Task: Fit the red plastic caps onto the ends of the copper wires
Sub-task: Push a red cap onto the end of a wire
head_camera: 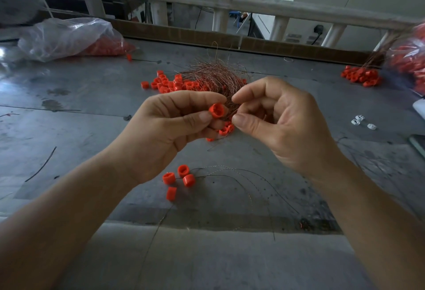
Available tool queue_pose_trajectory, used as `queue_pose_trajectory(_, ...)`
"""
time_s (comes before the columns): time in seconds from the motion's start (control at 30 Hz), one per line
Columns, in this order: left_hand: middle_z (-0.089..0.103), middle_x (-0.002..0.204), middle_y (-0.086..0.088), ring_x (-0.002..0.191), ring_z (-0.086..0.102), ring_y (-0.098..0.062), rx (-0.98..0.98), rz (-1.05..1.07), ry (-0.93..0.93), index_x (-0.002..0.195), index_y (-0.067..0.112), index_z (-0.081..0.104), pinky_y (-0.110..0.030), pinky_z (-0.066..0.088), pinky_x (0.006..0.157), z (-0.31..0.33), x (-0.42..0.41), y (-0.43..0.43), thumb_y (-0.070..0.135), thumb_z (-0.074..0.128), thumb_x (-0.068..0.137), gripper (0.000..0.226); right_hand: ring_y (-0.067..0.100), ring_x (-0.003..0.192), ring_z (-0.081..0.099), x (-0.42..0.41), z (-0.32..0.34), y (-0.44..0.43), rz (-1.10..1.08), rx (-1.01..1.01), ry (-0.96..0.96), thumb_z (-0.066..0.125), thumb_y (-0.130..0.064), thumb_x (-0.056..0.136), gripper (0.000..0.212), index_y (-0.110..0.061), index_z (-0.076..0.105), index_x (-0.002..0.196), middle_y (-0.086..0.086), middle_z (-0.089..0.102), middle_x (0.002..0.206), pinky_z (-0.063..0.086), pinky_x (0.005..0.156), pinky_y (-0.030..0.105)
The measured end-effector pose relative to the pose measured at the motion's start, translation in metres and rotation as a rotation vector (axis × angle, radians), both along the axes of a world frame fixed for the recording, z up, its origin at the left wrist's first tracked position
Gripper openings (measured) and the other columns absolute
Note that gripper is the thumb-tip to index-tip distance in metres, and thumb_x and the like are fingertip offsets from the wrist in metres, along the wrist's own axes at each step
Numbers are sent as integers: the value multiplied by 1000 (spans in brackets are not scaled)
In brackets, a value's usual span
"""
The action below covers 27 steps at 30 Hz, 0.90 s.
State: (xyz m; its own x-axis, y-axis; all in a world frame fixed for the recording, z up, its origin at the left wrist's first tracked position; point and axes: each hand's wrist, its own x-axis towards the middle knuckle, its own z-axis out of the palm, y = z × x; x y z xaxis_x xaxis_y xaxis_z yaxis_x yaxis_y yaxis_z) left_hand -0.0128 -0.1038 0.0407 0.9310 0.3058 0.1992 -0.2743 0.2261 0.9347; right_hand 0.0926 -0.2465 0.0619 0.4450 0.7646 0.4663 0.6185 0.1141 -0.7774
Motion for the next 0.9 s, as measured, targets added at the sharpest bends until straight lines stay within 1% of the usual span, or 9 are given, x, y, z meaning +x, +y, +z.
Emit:
queue_pose_trajectory(0.13,72,74,-3,66,67,-10,7,6,11,82,10,75,-17,53,60,0,0,0,-1,56,63,29,2,74,59,0,0,1,-59,-39,-151,64,-3,81,24,-28,61,81,-15,61,77,46,67,11)
queue_pose_trajectory(0.23,71,73,-3,66,68,-10,5,14,19,83,9,74,-17,53,60,0,0,0,0,57,63,28,2,77,58,1,-2,1,-111,-52,-239,62,-8,81,12,-19,65,83,-13,61,79,45,67,11)
queue_pose_trajectory(0.33,72,76,-4,68,68,-11,9,16,24,84,8,74,-17,53,62,0,0,0,-2,57,62,30,8,75,58,0,-2,0,-151,-33,-280,60,-10,79,9,-12,68,83,-6,63,77,47,66,15)
queue_pose_trajectory(0.43,72,76,-5,69,69,-12,4,13,28,83,9,74,-18,54,62,0,0,-1,-2,57,60,30,10,70,56,-1,-3,0,-157,-37,-352,62,-7,78,8,-10,69,81,-1,62,73,43,63,12)
queue_pose_trajectory(0.53,72,76,-5,68,69,-13,-2,15,38,85,7,73,-17,53,61,0,1,-2,2,61,59,29,10,68,55,-1,-4,0,-159,-34,-430,63,-5,79,8,-7,70,82,1,62,72,42,61,13)
queue_pose_trajectory(0.67,72,76,-5,69,69,-13,-5,9,33,84,8,74,-17,53,61,0,1,-2,10,67,53,32,9,65,54,-1,-5,-1,-174,-43,-446,63,-6,79,9,-8,71,82,1,62,72,43,60,14)
queue_pose_trajectory(0.77,72,75,-6,69,69,-13,-8,-1,26,82,9,75,-18,54,61,0,0,-1,13,66,54,30,6,62,54,-1,-5,-1,-175,-62,-435,62,-8,79,9,-9,71,82,-2,61,72,42,59,12)
queue_pose_trajectory(0.9,73,76,-5,70,70,-13,1,-4,21,82,11,75,-18,54,62,-1,1,0,14,66,56,28,4,63,54,-1,-4,-1,-173,-71,-417,62,-8,79,10,-10,71,82,-2,61,72,42,60,12)
